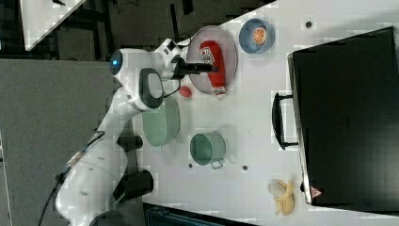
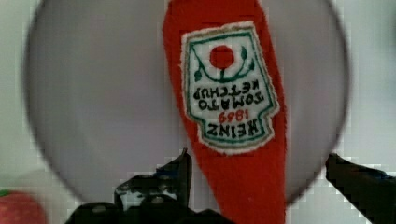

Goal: Pick ketchup from plate and place it on table.

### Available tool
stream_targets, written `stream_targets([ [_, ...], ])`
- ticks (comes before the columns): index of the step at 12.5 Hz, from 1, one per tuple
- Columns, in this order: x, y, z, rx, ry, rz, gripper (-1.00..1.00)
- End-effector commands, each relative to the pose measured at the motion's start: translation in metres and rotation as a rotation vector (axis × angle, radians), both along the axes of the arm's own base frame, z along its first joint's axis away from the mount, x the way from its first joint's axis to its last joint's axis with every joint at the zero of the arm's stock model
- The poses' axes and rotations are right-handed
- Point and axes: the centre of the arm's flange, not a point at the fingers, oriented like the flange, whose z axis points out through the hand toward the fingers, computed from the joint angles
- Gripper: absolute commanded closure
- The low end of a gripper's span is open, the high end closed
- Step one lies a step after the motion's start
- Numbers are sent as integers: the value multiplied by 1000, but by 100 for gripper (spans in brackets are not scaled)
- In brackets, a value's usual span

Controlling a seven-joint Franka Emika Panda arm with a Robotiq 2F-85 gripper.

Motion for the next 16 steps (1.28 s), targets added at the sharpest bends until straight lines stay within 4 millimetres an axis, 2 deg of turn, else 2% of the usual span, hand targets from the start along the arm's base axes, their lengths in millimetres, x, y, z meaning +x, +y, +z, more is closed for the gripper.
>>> stream_targets([
  [1, 16, 6, -5, -10, -49, 54, -100],
  [6, 21, 5, -40, -3, -68, 47, -100],
  [8, 24, 4, -37, -3, -77, 46, -100],
  [9, 26, 3, -34, -4, -84, 44, -93],
  [11, 29, -1, -29, -10, -89, 39, -43],
  [12, 29, -2, -27, -11, -93, 39, -27],
  [14, 30, -2, -24, -11, -97, 38, -27],
  [16, 34, -1, -1, -10, -121, 34, -27],
])
